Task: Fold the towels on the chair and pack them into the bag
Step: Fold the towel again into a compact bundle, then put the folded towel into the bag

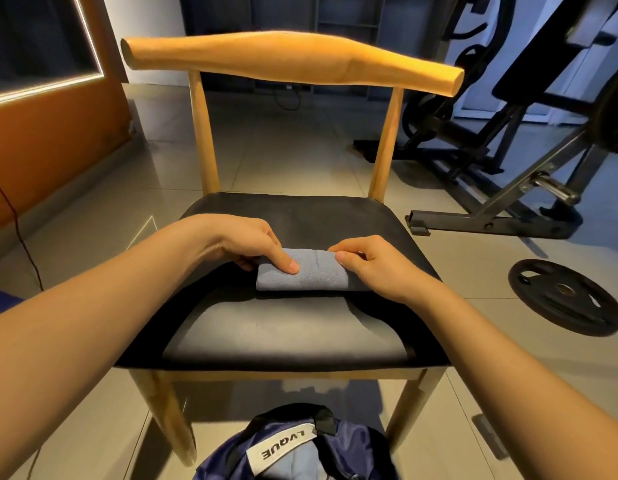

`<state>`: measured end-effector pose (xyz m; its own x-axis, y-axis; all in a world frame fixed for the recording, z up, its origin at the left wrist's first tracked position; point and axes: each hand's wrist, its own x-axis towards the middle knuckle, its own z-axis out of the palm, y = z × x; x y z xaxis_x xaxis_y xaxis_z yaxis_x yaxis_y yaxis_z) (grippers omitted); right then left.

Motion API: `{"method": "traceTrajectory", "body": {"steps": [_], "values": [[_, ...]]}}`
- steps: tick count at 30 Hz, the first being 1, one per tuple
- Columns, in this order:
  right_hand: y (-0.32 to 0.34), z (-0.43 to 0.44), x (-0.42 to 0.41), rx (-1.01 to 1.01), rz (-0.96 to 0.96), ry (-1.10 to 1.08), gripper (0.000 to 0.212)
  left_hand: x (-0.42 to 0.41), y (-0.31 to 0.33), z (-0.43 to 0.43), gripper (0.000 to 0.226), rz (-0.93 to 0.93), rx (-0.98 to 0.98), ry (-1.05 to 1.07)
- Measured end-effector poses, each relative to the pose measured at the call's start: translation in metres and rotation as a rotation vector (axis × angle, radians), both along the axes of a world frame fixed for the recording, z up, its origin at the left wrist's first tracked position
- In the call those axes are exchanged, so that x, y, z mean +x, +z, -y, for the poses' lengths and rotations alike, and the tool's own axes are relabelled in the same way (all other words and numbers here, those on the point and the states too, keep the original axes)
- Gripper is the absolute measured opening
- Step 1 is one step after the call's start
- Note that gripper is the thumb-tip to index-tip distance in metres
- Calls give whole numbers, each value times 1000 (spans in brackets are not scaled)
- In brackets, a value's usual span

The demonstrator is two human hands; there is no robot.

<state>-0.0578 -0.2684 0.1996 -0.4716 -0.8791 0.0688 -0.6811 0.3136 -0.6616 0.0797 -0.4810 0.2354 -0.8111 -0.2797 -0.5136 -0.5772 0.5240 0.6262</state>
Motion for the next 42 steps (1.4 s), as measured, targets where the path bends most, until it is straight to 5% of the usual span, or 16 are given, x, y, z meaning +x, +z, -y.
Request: {"method": "traceTrajectory", "body": {"steps": [6,12,17,20,24,34,42], "values": [[2,-17,14,-40,-63,52,29,19,4,-23,36,-45,11,-27],[8,-45,30,-59,-120,40,29,51,-2,-54,28,-314,-363,-96],[20,-85,52,-50,-65,38,18,76,-8,-80,30,-502,-191,-234],[23,-110,78,-6,113,59,7,87,-9,-98,28,-426,-51,-410],[-5,-139,123,54,453,83,36,90,-30,-126,29,-339,38,-622],[-142,-192,183,-69,1124,-190,26,77,-123,-162,28,-83,240,-784],[-227,-186,219,-19,1031,-540,18,61,-207,-170,27,141,114,-755]]}}
